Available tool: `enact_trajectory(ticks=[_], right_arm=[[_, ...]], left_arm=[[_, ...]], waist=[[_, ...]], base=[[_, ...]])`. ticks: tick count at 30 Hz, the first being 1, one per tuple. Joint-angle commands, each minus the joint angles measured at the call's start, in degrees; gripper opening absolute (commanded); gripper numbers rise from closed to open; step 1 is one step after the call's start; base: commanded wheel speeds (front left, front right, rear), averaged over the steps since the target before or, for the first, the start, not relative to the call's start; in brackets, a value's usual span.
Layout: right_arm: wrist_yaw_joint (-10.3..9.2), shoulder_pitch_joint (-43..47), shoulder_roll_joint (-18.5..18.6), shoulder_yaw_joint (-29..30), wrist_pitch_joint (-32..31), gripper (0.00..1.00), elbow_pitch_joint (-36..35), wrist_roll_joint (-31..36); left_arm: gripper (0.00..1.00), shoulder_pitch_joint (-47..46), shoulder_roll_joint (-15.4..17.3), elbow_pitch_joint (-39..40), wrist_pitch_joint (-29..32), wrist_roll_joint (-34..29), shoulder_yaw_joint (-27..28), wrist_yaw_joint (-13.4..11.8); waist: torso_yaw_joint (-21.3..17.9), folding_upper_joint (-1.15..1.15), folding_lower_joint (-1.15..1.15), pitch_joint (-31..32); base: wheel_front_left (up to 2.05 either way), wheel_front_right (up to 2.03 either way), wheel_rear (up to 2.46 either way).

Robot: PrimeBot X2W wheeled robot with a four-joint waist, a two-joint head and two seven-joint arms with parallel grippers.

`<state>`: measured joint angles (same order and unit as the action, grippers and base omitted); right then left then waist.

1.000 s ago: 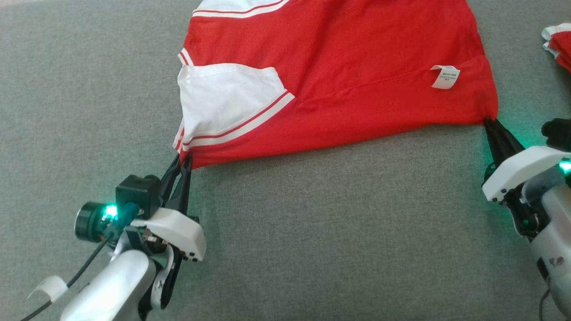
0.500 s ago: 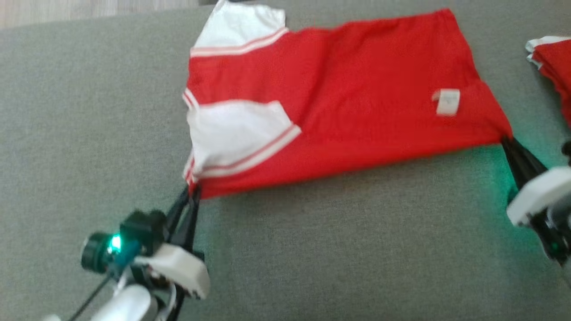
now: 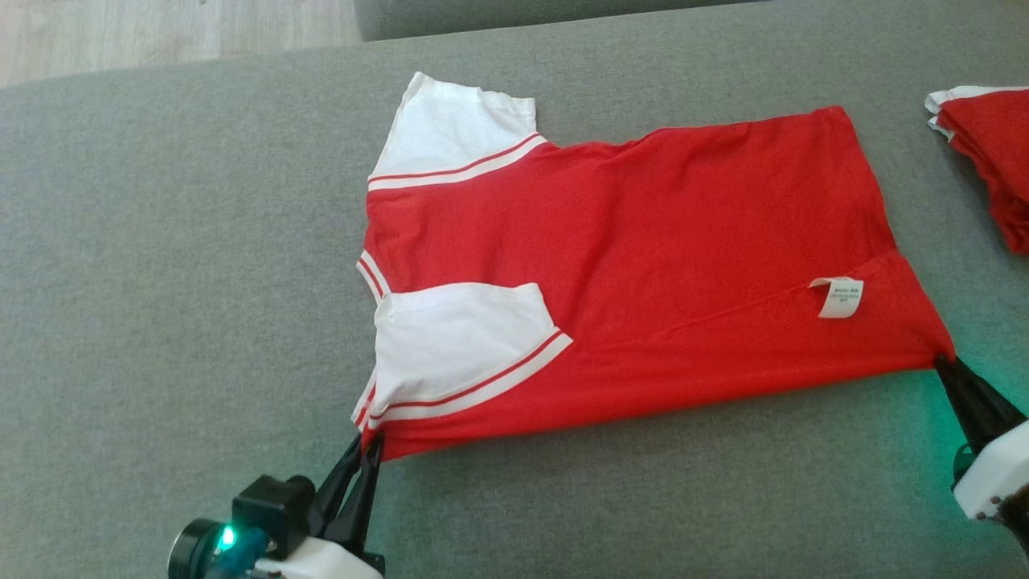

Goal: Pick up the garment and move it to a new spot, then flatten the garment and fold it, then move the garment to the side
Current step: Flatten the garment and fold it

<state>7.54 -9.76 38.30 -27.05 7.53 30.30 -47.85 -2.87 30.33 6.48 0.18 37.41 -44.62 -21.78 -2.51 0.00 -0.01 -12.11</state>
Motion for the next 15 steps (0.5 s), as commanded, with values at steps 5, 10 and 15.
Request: enact_trajectory(ticks=[5, 10, 15], right_arm=[[-0.05, 3.55, 1.62, 5.16, -1.10, 0.39, -3.35, 2.85], [-0.05, 4.67, -0.75, 8.80, -1.42, 1.00, -5.73, 6.31], [-0.05, 5.07, -3.09, 12.82, -1.64, 1.00, -8.90, 10.28]], left_arm=[[0.00, -1.17, 1.39, -0.08, -0.10, 0.82, 1.83, -0.78], [1.00, -3.18, -0.06, -2.88, -0.09, 0.90, 1.46, 0.13], [1.00, -5.44, -0.26, -3.46, -0.66, 0.54, 2.27, 0.31]], waist=[[-0.18, 0.00, 0.01, -0.30], [-0.28, 0.00, 0.01, -0.64], [-1.20, 0.00, 0.01, -1.14]], base=[[0.00, 0.00, 0.00], [0.00, 0.00, 0.00], [0.00, 0.00, 0.00]])
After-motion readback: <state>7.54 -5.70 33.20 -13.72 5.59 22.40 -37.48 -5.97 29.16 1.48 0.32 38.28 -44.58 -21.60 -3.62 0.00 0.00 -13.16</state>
